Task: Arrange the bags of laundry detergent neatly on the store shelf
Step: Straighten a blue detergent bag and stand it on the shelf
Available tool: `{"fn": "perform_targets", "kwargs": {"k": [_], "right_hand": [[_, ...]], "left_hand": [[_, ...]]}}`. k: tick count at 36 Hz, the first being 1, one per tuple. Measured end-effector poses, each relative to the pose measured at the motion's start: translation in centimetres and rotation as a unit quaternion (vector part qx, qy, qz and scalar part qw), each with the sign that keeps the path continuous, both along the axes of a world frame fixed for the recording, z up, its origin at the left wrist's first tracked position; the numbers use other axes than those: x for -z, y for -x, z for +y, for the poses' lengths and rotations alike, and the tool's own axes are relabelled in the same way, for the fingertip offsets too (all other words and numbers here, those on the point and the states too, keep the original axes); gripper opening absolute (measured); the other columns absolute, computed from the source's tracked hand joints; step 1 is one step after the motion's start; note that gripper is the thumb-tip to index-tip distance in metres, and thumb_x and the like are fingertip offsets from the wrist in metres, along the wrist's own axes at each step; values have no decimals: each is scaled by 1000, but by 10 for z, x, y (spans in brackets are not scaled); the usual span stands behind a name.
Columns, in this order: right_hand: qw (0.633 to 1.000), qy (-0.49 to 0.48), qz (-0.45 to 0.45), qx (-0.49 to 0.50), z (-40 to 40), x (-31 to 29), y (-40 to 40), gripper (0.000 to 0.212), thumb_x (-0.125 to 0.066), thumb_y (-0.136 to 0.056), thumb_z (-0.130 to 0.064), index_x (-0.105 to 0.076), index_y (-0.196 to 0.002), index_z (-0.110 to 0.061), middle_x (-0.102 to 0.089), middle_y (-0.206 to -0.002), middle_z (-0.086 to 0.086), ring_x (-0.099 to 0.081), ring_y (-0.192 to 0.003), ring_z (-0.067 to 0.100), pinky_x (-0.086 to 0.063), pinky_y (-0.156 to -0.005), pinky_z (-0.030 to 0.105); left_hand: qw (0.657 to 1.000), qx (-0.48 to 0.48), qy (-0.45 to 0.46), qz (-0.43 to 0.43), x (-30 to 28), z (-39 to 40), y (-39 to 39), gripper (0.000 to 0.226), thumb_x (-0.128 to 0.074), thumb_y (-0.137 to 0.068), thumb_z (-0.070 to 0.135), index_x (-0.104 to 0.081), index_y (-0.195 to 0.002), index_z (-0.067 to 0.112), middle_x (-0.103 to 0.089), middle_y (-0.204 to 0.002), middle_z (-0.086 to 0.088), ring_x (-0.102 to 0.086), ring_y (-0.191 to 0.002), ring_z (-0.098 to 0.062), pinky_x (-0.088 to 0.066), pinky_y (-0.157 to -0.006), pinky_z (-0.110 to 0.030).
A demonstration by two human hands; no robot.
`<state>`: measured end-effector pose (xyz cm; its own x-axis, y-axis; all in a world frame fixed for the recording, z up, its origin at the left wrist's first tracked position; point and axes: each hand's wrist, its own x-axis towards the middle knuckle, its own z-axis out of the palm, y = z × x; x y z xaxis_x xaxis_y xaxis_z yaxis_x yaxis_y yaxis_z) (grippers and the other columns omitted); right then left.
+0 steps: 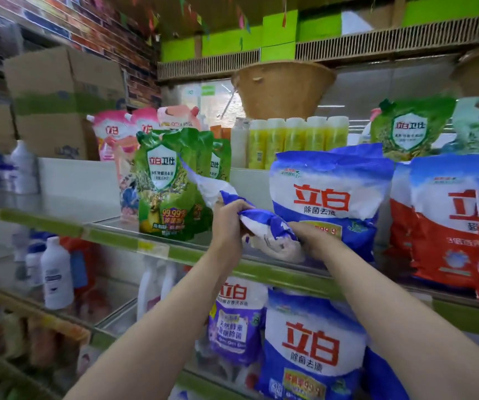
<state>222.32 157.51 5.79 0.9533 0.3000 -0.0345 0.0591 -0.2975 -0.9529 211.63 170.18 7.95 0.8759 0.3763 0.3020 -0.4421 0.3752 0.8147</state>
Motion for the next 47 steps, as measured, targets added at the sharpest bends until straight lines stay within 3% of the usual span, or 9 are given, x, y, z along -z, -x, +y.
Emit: {"fn": "perform_targets", "kwargs": {"k": [9,12,15,21,27,33,36,40,47], "right_hand": [[992,-123,-1,-19,-61,-12,18,39,-67,-73,-47,-74,-93,-15,-74,-80,-1,-67,-78,18,-52,-76,29],[979,-194,29,-50,-80,-8,22,43,-38,-98,-36,-75,-90,-14,-71,-60,-3,-67,-60,16,-52,-53,23],[975,-218,22,-42,-93,-8,22,31,-43,-95,-29,-67,-85,-12,-74,-72,3,-69,-61,16,-56,-65,26],[926,-308,-198,87,-133,-43,17,27,-62,-78,5,-51,-87,-17,-69,-78,4,-68,-65,18,-57,-61,31],[932,-174,-287,133,-148,-42,1,51,-59,-84,9,-43,-124,-18,-58,-121,4,-54,-115,23,-44,-100,42],[973,-41,-189,125,-141,-1,17,34,-62,-89,-17,-43,-117,-19,-56,-121,0,-55,-101,11,-48,-78,21],[987,-42,-152,27,-143,-1,28,36,-66,-84,-8,-44,-102,-29,-61,-103,-13,-62,-86,1,-53,-64,13],[993,-28,-105,-37,-152,0,33,60,-70,-78,-1,-35,-110,-37,-62,-105,-14,-65,-89,-2,-55,-67,16],[970,-23,-227,84,-139,15,27,71,-75,-74,-3,-34,-126,-27,-56,-120,-6,-58,-102,7,-50,-82,21]], "left_hand": [[982,177,34,-53,-45,-38,1,20,-36,-80,8,-34,-61,12,-45,-35,1,-45,-30,-12,-40,-38,-11],[981,188,-15,-50,-52,-47,-7,26,-47,-82,12,-44,-56,9,-48,-31,3,-48,-27,-9,-38,-35,-9],[969,212,-126,-12,-58,-51,-20,51,-37,-80,-1,-46,-32,12,-41,-30,3,-40,-27,-8,-33,-36,-10],[939,141,-312,16,-48,-32,-58,21,-65,-64,-7,-63,-77,9,-69,-62,2,-64,-57,-13,-52,-59,-23],[937,-2,-344,65,-6,-33,-107,16,-52,-88,-5,-62,-85,7,-62,-86,-11,-56,-82,-21,-49,-74,-35],[836,-66,-515,176,29,-31,-111,43,-40,-99,31,-59,-114,-5,-60,-120,-26,-59,-108,-37,-45,-86,-37],[896,74,-414,141,34,-27,-98,31,-51,-95,31,-56,-111,5,-67,-108,-12,-67,-81,-20,-56,-65,-23],[878,239,-397,119,31,-17,-88,29,-66,-83,7,-51,-103,21,-68,-97,3,-68,-82,-10,-58,-70,-23],[927,168,-331,56,42,-21,-98,59,-79,-66,-4,-49,-109,21,-64,-116,-7,-65,-101,-23,-55,-85,-43]]}}
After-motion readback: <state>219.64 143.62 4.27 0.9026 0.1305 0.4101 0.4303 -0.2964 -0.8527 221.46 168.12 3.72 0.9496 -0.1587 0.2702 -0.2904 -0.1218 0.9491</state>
